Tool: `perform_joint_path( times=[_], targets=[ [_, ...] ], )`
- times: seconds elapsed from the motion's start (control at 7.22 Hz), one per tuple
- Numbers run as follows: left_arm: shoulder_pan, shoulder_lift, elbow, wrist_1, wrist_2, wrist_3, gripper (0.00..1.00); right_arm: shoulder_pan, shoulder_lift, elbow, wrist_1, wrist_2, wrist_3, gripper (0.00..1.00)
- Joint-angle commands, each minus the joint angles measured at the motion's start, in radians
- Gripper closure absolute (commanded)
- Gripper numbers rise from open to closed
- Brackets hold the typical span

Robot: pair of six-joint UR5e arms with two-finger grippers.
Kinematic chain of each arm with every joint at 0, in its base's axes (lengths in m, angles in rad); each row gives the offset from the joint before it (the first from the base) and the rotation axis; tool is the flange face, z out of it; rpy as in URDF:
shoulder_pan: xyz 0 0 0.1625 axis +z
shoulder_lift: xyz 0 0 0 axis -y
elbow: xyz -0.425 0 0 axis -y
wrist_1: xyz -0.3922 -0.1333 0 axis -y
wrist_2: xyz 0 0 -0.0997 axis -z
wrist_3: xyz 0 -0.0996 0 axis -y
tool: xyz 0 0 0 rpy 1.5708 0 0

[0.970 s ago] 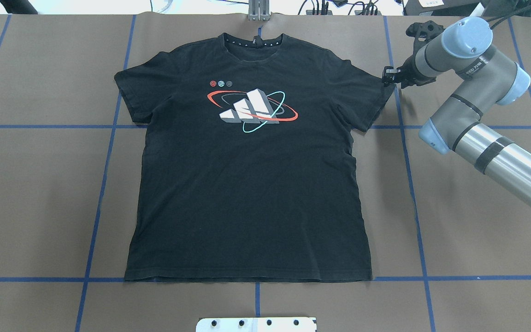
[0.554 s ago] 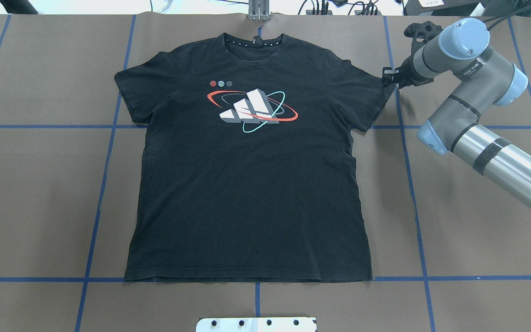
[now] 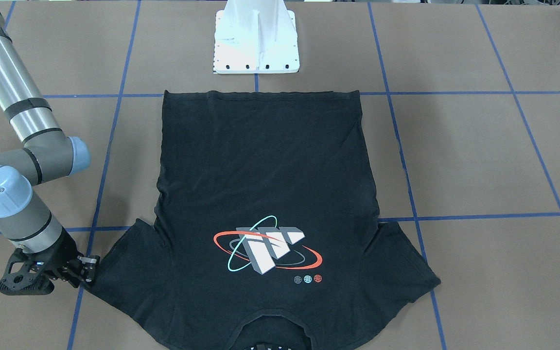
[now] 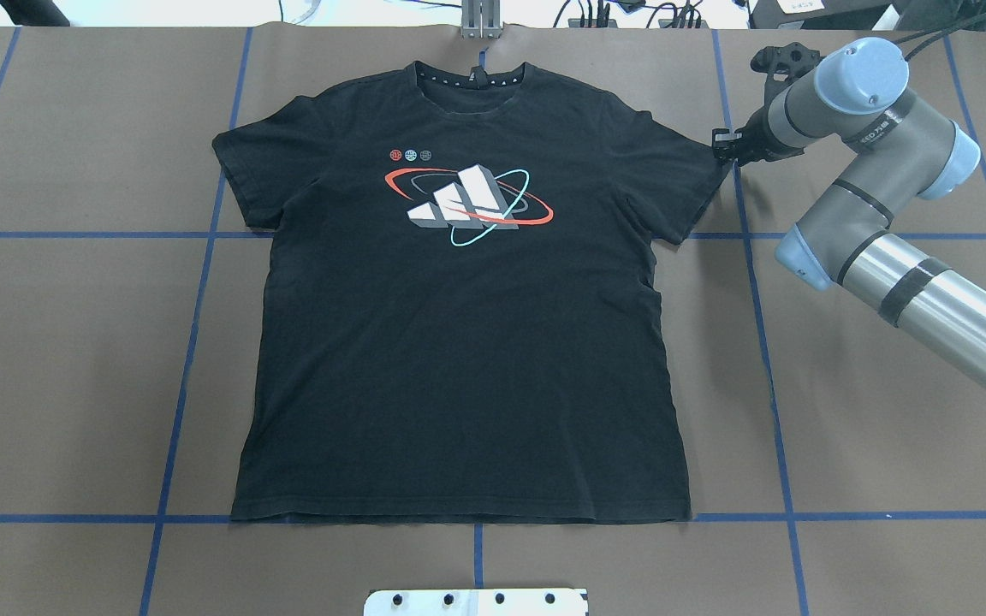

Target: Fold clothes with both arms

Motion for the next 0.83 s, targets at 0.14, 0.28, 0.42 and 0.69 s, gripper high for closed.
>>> perform_joint_path(
  times=[0.14, 0.28, 0.42, 0.69],
  targets=[
    [0.0, 0.0, 0.0, -0.002, 0.002, 0.001, 0.0, 0.018, 0.004, 0.023, 0.003, 0.01, 0.002, 1.0],
    [0.0, 0.0, -0.006, 0.0, 0.002, 0.0, 0.0, 0.017, 0.011, 0.086, -0.009, 0.019, 0.02, 1.0],
    [0.0, 0.0, -0.008, 0.0, 0.0, -0.002, 0.0, 0.004, 0.023, 0.133, -0.027, 0.02, 0.084, 1.0],
    [0.0, -0.002, -0.008, 0.0, 0.0, 0.0, 0.0, -0.096, 0.156, 0.122, -0.092, 0.014, 0.279, 1.0]
  ],
)
